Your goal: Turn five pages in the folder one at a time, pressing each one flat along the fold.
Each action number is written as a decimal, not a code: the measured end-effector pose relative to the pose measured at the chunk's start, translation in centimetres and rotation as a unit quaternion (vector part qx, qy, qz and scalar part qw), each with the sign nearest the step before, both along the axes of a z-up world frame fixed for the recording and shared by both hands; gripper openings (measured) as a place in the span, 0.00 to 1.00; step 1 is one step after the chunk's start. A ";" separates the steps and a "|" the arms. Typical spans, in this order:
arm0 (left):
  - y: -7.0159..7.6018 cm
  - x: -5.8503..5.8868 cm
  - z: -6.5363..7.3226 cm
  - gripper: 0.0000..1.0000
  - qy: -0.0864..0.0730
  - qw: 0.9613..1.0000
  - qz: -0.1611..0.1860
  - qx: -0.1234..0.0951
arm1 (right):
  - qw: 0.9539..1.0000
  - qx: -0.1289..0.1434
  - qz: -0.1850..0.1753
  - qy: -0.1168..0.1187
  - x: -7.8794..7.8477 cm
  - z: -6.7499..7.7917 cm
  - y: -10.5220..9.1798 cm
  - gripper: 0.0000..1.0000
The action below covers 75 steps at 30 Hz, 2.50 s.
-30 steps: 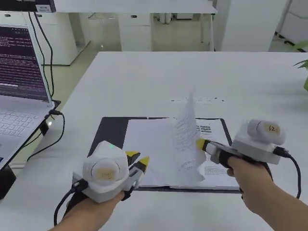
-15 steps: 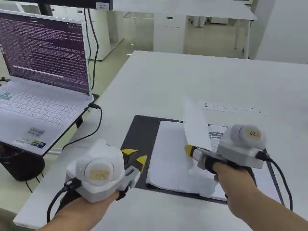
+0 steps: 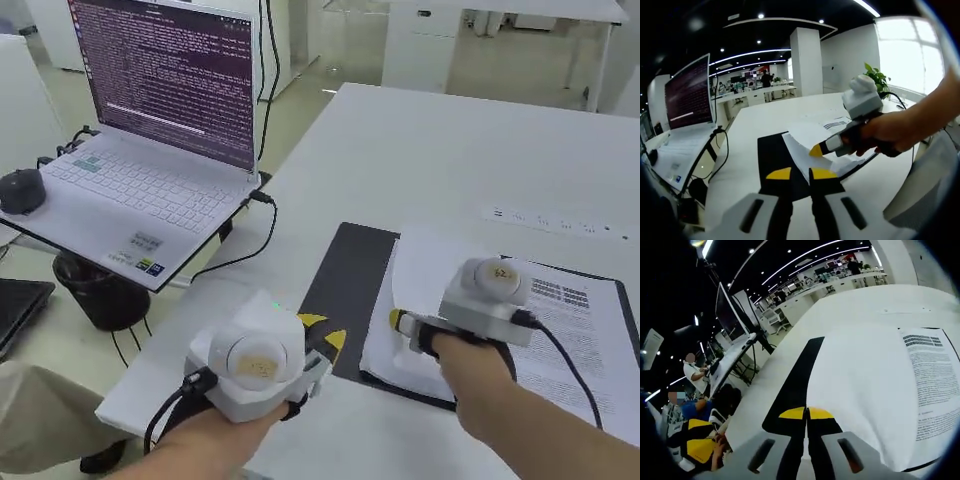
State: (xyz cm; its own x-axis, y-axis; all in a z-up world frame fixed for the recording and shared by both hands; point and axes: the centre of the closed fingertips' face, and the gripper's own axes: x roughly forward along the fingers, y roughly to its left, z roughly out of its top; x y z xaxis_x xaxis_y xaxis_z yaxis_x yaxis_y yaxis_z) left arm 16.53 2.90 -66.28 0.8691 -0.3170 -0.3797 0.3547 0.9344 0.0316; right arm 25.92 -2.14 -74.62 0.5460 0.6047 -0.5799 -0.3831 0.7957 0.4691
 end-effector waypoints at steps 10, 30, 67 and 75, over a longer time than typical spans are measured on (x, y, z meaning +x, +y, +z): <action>-1.2 0.2 -1.5 0.11 0.016 1.000 -0.019 0.011 | 0.999 0.008 -0.011 0.045 -0.8 -3.6 0.1 0.02; -8.0 3.9 -7.3 0.11 0.062 0.995 -0.073 0.029 | 0.996 0.059 -0.056 -0.026 0.6 0.6 -8.7 0.00; -7.8 5.8 -12.7 0.10 0.063 0.998 0.001 0.026 | 0.993 -0.010 -0.040 -0.112 9.0 -2.3 -14.7 0.00; -7.7 5.8 -12.7 0.09 0.055 0.998 0.005 0.020 | 0.990 -0.010 -0.051 -0.128 10.5 -1.9 -14.7 0.00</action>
